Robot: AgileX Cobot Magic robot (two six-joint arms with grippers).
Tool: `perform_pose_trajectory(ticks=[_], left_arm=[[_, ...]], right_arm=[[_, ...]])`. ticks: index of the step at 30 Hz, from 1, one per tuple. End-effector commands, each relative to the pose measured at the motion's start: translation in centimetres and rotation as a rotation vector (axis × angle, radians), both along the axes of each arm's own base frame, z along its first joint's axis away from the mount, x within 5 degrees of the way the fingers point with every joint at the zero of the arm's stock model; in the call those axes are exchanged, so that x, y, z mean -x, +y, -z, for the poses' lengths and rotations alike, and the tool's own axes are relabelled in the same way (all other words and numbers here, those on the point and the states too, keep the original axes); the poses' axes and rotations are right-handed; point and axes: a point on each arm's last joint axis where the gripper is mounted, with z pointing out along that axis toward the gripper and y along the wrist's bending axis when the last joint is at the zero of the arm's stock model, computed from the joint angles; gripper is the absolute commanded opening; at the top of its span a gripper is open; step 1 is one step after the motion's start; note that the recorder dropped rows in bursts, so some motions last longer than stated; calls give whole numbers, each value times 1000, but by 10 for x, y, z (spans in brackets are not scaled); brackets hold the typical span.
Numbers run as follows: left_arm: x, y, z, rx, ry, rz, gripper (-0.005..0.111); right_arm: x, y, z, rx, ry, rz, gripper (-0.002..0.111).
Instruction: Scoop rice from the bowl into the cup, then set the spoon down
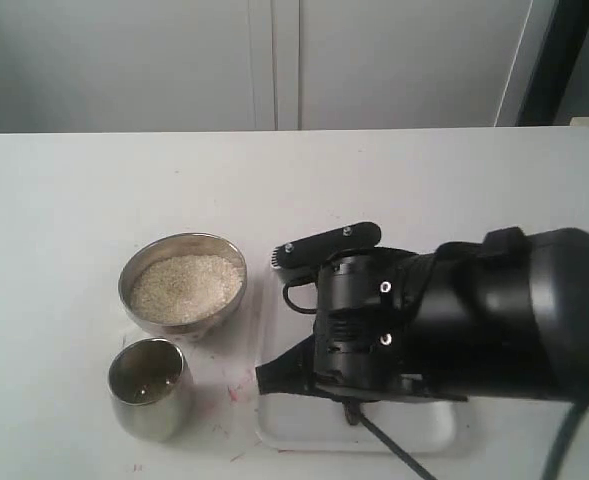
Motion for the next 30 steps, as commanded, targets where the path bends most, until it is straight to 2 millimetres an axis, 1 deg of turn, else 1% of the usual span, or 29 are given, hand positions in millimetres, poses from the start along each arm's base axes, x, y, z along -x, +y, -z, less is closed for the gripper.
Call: perform_pose_trajectory(ticks=[1,4,6,8,9,10,14,16,18,20,23,30], left_arm=[[0,0,-3,8,-9,7,14],[0,0,-3,8,-9,7,14],[0,0,-3,8,-9,7,14],[0,0,-3,8,-9,7,14],[0,0,-3,8,-9,7,14],[0,0,-3,8,-9,7,14],[0,0,-3,8,-9,7,14],[0,0,-3,8,-9,7,14],[0,0,-3,8,-9,7,14],[0,0,-3,8,-9,7,14],[0,0,-3,8,-9,7,14],[0,0,-3,8,-9,7,14]], right_arm=[[33,-10,-44,80,-126,-103,27],[54,-20,-55,57,-160,-171,27],[69,-30,-60,36,-176,-214,27],[87,-44,-61,8,-189,-268,27],[99,-53,-63,-37,-207,-316,27],[107,-57,-65,-78,-219,-349,27],[129,-72,-75,-261,-282,-481,27],[136,-81,-81,-340,-319,-530,27],[140,-89,-85,-376,-349,-560,27],[142,-100,-88,-394,-382,-581,27],[144,-109,-92,-402,-419,-612,27],[147,-118,-98,-446,-444,-601,27]])
